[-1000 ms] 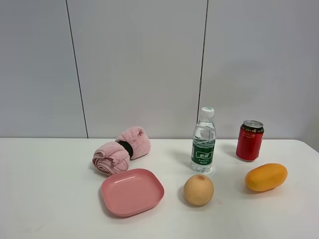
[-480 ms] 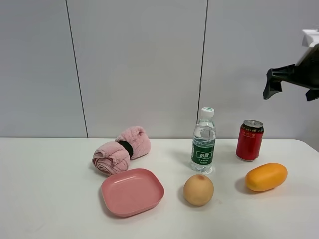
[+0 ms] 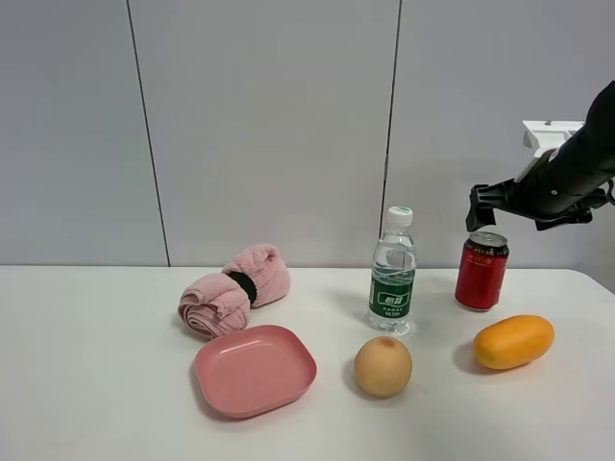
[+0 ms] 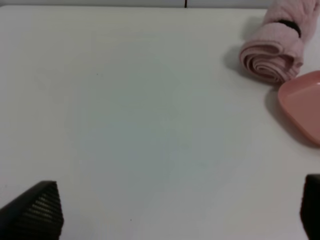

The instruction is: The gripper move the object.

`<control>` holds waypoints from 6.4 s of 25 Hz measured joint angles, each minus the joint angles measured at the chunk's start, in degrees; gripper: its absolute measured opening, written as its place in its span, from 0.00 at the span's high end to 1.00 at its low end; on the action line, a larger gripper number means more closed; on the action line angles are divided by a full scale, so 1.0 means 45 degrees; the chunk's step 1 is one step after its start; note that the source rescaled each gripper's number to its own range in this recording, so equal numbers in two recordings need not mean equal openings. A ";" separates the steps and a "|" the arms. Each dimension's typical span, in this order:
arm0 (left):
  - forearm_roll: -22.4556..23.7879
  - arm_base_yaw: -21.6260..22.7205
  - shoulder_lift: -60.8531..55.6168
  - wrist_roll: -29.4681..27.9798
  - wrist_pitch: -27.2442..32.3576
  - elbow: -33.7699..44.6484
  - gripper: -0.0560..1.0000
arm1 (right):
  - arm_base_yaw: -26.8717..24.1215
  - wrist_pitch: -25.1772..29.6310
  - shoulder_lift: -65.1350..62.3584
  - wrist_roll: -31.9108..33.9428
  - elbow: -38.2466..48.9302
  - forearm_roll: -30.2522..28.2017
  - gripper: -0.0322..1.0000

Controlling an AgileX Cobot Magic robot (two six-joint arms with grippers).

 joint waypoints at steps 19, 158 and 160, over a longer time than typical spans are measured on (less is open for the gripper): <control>0.0000 0.0000 0.0000 0.0000 0.0000 0.0000 0.00 | 0.0135 -0.2825 0.2460 -0.0102 0.0000 0.0000 0.00; 0.0000 0.0006 0.0000 0.0000 0.0000 0.0000 0.00 | 1.0790 0.8526 -1.2205 0.1563 0.2859 -0.4998 0.27; 0.0000 0.0006 0.0000 0.0000 0.0000 0.0000 0.00 | 0.9580 0.8545 -1.2812 0.1619 0.3609 -0.4576 0.27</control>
